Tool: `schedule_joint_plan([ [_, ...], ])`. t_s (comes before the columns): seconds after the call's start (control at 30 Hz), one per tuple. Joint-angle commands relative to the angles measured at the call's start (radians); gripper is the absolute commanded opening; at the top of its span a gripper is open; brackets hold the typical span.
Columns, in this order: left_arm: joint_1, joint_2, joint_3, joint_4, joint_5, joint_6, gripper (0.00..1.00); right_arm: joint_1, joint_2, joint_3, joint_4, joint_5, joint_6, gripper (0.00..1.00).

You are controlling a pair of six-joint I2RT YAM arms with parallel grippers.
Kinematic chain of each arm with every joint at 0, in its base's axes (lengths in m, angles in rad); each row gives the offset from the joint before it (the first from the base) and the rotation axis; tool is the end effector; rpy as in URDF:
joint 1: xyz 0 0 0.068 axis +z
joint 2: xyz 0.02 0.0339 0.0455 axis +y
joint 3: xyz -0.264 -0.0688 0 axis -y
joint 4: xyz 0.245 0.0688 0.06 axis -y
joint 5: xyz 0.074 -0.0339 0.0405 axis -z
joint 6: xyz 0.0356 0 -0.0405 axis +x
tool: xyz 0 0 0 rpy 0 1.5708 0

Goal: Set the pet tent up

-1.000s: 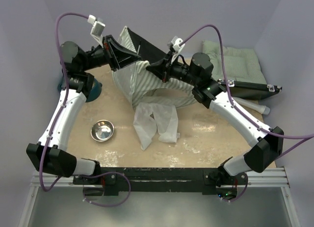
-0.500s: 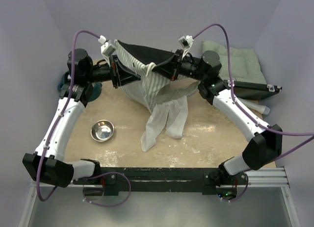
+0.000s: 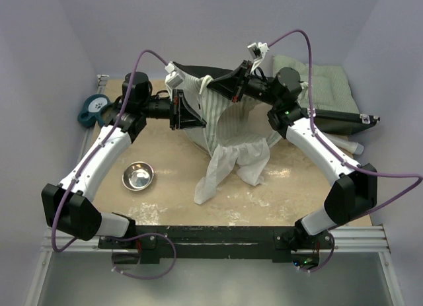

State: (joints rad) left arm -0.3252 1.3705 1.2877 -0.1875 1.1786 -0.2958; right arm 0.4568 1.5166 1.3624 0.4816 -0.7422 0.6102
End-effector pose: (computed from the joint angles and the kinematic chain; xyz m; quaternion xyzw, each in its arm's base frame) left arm 0.2747 -0.1273 0.3884 0.3462 0.6567 -0.5750 0.3440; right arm 0.3052 0.1768 0.4310 -0.2523 0.5638 0.5671 0.5449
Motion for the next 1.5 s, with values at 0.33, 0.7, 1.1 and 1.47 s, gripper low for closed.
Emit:
schedule_joint_plan([
  [0.33,-0.009,0.088,0.059,0.033,0.007,-0.097,0.0,0.01,-0.082,-0.019,0.072,-0.057,-0.056,0.0],
  [0.7,-0.008,0.107,0.101,0.045,0.001,-0.123,0.0,0.01,-0.096,-0.031,0.034,-0.112,-0.132,0.0],
  [1.1,-0.005,0.108,0.058,0.025,0.0,-0.094,0.0,0.008,-0.096,-0.029,0.046,-0.131,-0.11,0.0],
  [1.47,-0.002,0.07,0.01,0.003,-0.008,-0.071,0.0,0.006,-0.093,-0.025,0.061,-0.137,-0.09,0.0],
])
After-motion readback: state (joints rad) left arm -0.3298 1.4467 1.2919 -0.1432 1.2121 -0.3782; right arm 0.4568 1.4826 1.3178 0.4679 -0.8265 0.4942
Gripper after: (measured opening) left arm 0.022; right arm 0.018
